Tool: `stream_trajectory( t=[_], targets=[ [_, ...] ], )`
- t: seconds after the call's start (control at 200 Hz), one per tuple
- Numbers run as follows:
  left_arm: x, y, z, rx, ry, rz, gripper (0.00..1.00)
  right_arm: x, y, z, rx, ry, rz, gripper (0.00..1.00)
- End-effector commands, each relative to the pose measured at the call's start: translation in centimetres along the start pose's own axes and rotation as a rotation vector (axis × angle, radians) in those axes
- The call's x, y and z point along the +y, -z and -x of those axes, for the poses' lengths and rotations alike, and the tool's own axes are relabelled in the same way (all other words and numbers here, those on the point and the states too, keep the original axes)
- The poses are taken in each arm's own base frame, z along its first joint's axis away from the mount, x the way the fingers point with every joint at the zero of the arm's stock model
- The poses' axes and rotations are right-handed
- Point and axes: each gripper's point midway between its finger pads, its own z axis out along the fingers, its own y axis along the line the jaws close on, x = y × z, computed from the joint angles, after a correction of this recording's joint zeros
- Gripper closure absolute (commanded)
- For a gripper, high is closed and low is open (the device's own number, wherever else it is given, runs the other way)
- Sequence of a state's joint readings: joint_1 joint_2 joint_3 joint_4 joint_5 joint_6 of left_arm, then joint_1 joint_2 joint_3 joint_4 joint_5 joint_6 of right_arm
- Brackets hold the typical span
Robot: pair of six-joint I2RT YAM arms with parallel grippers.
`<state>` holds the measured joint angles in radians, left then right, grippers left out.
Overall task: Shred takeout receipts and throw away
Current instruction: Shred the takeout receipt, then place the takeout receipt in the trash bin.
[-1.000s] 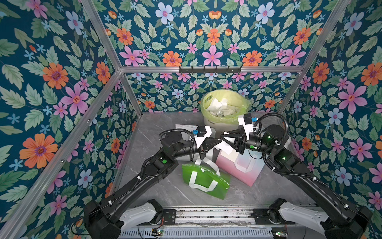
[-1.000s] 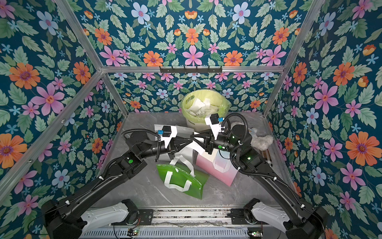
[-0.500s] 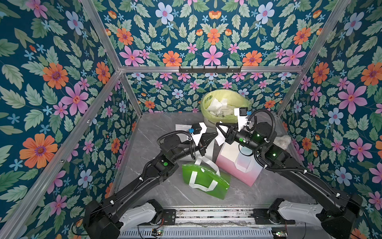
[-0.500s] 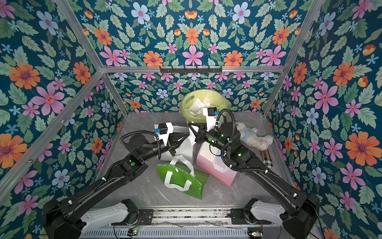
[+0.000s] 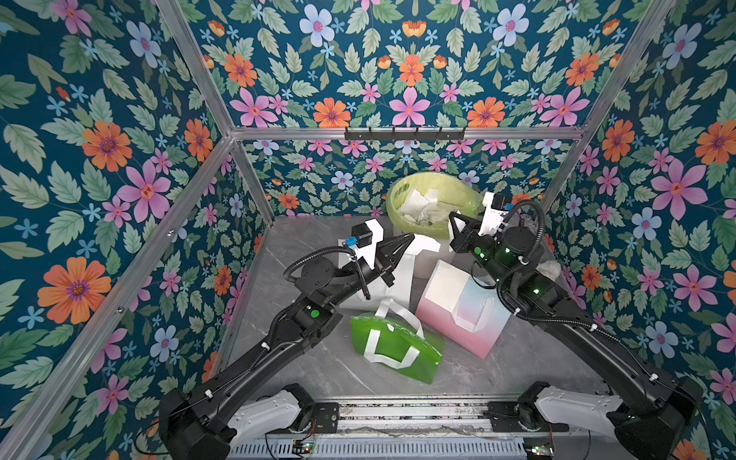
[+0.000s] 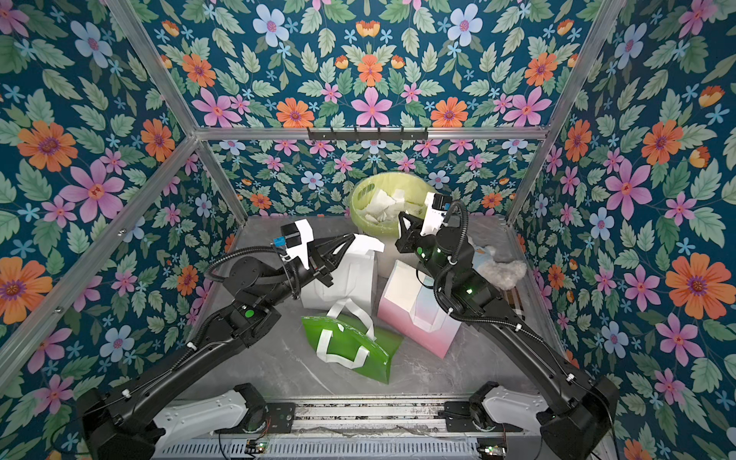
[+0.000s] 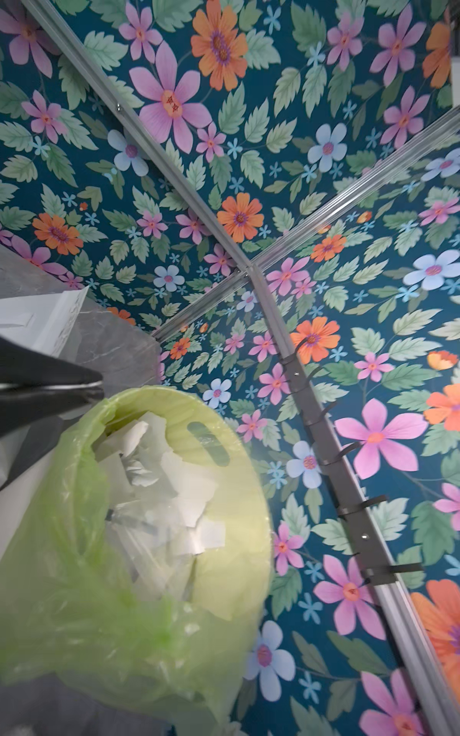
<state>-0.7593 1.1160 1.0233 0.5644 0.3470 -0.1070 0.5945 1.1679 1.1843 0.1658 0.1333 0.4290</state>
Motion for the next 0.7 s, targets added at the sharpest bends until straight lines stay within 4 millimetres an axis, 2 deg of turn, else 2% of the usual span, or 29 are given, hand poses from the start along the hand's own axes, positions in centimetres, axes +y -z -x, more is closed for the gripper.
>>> stream_trajectory(
  t=[0.0, 0.085, 0.11, 0.23, 0.345, 0.465, 0.56, 0.59, 0.605, 0.695],
  targets=[
    [2.9, -1.9, -0.1, -0.002, 0.052, 0.077, 1.0, 0.7, -0.4, 2.3, -0.067, 0.086, 0.024, 1.0],
    [5.8, -4.1, -1.0, -0.001, 0.132, 0.077, 1.0, -0.1, -1.9, 2.9, -0.064, 0.093, 0.024, 1.0],
    [6.4, -4.8, -0.7, -0.014, 0.148, 0.068, 1.0, -0.3, -2.5, 3.0, -0.064, 0.094, 0.03, 1.0],
    [10.0, -8.1, -2.6, -0.006, 0.21, 0.063, 1.0, -1.0, -5.8, 2.9, -0.049, 0.168, 0.041, 1.0],
    [13.0, -10.5, -4.4, 0.004, 0.258, 0.082, 1.0, -2.0, -8.8, 2.5, -0.033, 0.236, 0.017, 1.0],
    [14.8, -12.3, -6.0, 0.006, 0.267, 0.09, 1.0, -3.8, -11.4, 2.0, -0.004, 0.232, -0.004, 1.0],
    [16.3, -13.3, -7.9, 0.032, 0.264, 0.119, 1.0, -4.9, -12.8, 1.6, 0.009, 0.222, -0.009, 1.0],
    [16.7, -13.5, -8.5, 0.039, 0.263, 0.125, 1.0, -4.9, -12.9, 2.0, 0.002, 0.223, -0.008, 1.0],
    [16.8, -13.7, -8.6, 0.04, 0.262, 0.126, 1.0, -5.8, -13.8, 0.7, 0.029, 0.222, -0.02, 1.0],
    [17.9, -14.3, -10.4, 0.068, 0.264, 0.142, 1.0, -6.8, -14.7, 0.2, 0.045, 0.225, -0.037, 1.0]
  ],
)
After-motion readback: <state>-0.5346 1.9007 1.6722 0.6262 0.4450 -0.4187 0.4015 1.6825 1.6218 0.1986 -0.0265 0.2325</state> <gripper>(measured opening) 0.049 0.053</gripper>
